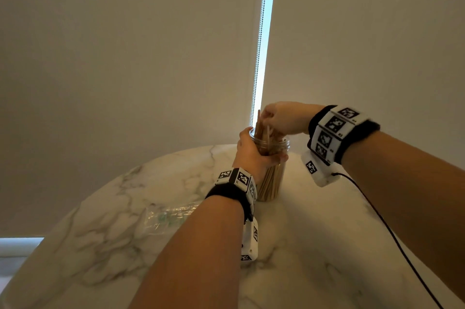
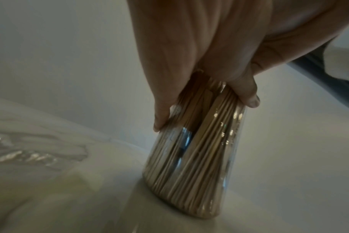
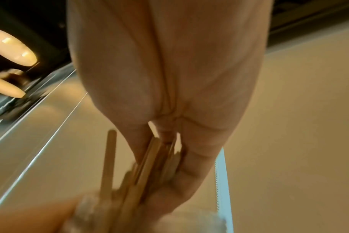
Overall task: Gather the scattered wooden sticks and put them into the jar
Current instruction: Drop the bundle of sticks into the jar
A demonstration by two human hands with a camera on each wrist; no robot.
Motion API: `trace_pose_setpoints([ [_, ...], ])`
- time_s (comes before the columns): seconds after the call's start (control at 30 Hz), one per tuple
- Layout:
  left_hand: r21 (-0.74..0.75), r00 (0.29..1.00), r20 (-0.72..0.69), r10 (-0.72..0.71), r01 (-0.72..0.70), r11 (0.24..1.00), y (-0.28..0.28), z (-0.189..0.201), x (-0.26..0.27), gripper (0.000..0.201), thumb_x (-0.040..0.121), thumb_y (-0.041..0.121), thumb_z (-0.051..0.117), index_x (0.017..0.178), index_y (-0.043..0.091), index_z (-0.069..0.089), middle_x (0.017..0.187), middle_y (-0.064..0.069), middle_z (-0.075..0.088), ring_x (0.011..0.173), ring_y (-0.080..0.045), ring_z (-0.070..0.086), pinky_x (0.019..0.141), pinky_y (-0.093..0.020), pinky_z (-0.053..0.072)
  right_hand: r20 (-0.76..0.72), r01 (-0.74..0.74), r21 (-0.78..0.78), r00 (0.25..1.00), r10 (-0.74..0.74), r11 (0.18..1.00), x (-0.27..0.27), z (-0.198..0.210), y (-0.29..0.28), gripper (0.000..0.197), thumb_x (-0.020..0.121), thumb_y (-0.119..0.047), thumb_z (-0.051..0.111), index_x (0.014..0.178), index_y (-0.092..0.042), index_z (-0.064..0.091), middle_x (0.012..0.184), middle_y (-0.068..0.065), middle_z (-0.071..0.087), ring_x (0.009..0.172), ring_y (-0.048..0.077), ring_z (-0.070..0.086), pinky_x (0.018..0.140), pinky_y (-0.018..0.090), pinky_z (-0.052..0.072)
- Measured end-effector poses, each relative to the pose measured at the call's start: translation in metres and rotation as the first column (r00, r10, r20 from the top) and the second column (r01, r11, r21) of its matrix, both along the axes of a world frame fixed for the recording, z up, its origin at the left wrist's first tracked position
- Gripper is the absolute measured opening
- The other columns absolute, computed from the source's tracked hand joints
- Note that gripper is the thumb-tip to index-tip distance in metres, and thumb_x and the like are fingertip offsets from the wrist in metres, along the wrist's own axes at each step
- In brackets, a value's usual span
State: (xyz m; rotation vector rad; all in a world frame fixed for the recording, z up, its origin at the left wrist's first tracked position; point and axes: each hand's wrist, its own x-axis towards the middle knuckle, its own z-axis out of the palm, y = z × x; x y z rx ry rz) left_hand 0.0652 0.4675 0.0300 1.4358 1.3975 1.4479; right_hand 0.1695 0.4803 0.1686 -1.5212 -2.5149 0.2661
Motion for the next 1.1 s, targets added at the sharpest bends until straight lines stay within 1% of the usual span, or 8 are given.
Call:
trace_pose_setpoints([
  [0.13, 0.006, 1.000, 0.024, -0.017, 0.017, 1.000, 0.002, -0.001, 0.000, 0.119, 0.037, 0.056, 0.090, 0.136, 0.049, 0.024, 0.134, 0.003, 0.052, 0.120, -0.022, 0.057, 0.101, -0.047, 0.050, 0.159, -0.024, 0.031, 0.987, 0.019, 0.999, -0.003, -0.012, -0.004, 0.034, 0.101, -0.013, 0.043, 0.133, -0.019, 0.054, 0.125, 0.008, 0.061, 0.107, 0.026, 0.060, 0.091, 0.037, 0.052],
  [0.23, 0.007, 1.000, 0.006, -0.005, 0.004, 1.000, 0.003, -0.002, -0.001, 0.115, 0.040, 0.057, 0.090, 0.134, 0.050, 0.025, 0.133, 0.004, 0.052, 0.120, -0.021, 0.057, 0.101, -0.047, 0.050, -0.106, -0.021, -0.071, 0.994, 0.014, 0.997, 0.004, -0.004, -0.001, 0.023, 0.101, -0.022, 0.051, 0.121, -0.029, 0.059, 0.111, 0.004, 0.067, 0.094, 0.023, 0.070, 0.084, 0.036, 0.060],
  [0.43, 0.030, 1.000, 0.011, 0.003, -0.003, 1.000, 0.006, -0.005, -0.001, 0.111, 0.042, 0.057, 0.092, 0.132, 0.050, 0.027, 0.131, 0.005, 0.054, 0.119, -0.019, 0.057, 0.099, -0.044, 0.052, -0.465, -0.050, -0.034, 0.885, 0.028, 0.998, 0.012, -0.006, 0.004, 0.010, 0.092, -0.008, 0.070, 0.102, -0.011, 0.066, 0.093, 0.011, 0.075, 0.070, 0.020, 0.076, 0.071, 0.036, 0.064],
  [0.5, 0.029, 1.000, 0.013, 0.007, -0.007, 1.000, 0.006, -0.005, -0.001, 0.112, 0.042, 0.057, 0.092, 0.133, 0.050, 0.027, 0.132, 0.006, 0.053, 0.119, -0.019, 0.057, 0.099, -0.045, 0.052, -0.424, -0.032, -0.003, 0.905, 0.028, 0.999, 0.009, -0.011, 0.004, 0.006, 0.094, -0.019, 0.069, 0.094, -0.013, 0.072, 0.092, 0.008, 0.076, 0.070, 0.019, 0.076, 0.074, 0.036, 0.064],
  [0.67, 0.032, 1.000, 0.021, 0.005, -0.006, 0.999, 0.006, -0.005, -0.001, 0.115, 0.043, 0.057, 0.091, 0.137, 0.047, 0.026, 0.134, 0.005, 0.052, 0.122, -0.020, 0.055, 0.102, -0.046, 0.050, -0.403, -0.066, -0.173, 0.915, -0.010, 0.983, 0.010, -0.003, -0.001, 0.070, 0.080, -0.078, 0.052, 0.113, -0.018, 0.068, 0.107, -0.002, 0.067, 0.088, 0.020, 0.072, 0.084, 0.038, 0.061],
  [0.83, 0.040, 0.999, 0.041, 0.002, -0.004, 0.999, 0.005, -0.007, 0.001, 0.111, 0.041, 0.056, 0.091, 0.132, 0.051, 0.027, 0.131, 0.004, 0.053, 0.119, -0.020, 0.057, 0.099, -0.044, 0.052, -0.428, -0.070, -0.027, 0.902, 0.052, 0.997, 0.019, -0.014, 0.006, 0.022, 0.085, -0.022, 0.079, 0.104, -0.016, 0.069, 0.100, 0.007, 0.072, 0.084, 0.021, 0.075, 0.076, 0.033, 0.063],
  [0.97, 0.043, 0.999, 0.046, 0.005, -0.007, 0.999, 0.006, -0.007, 0.000, 0.111, 0.042, 0.055, 0.092, 0.132, 0.051, 0.027, 0.131, 0.005, 0.053, 0.118, -0.018, 0.058, 0.099, -0.044, 0.053, -0.367, -0.020, 0.185, 0.926, 0.088, 0.983, 0.015, -0.028, 0.007, 0.020, 0.094, -0.028, 0.069, 0.111, -0.022, 0.077, 0.106, -0.005, 0.073, 0.092, 0.011, 0.069, 0.080, 0.024, 0.055],
  [1.1, 0.037, 0.999, 0.036, 0.000, -0.001, 0.999, 0.007, -0.007, -0.001, 0.112, 0.042, 0.055, 0.092, 0.133, 0.049, 0.027, 0.131, 0.004, 0.053, 0.118, -0.020, 0.057, 0.099, -0.045, 0.053, -0.311, -0.052, 0.094, 0.947, 0.079, 0.994, 0.011, -0.023, 0.003, 0.020, 0.098, -0.030, 0.062, 0.111, -0.024, 0.076, 0.102, -0.010, 0.070, 0.094, 0.010, 0.064, 0.083, 0.026, 0.050],
])
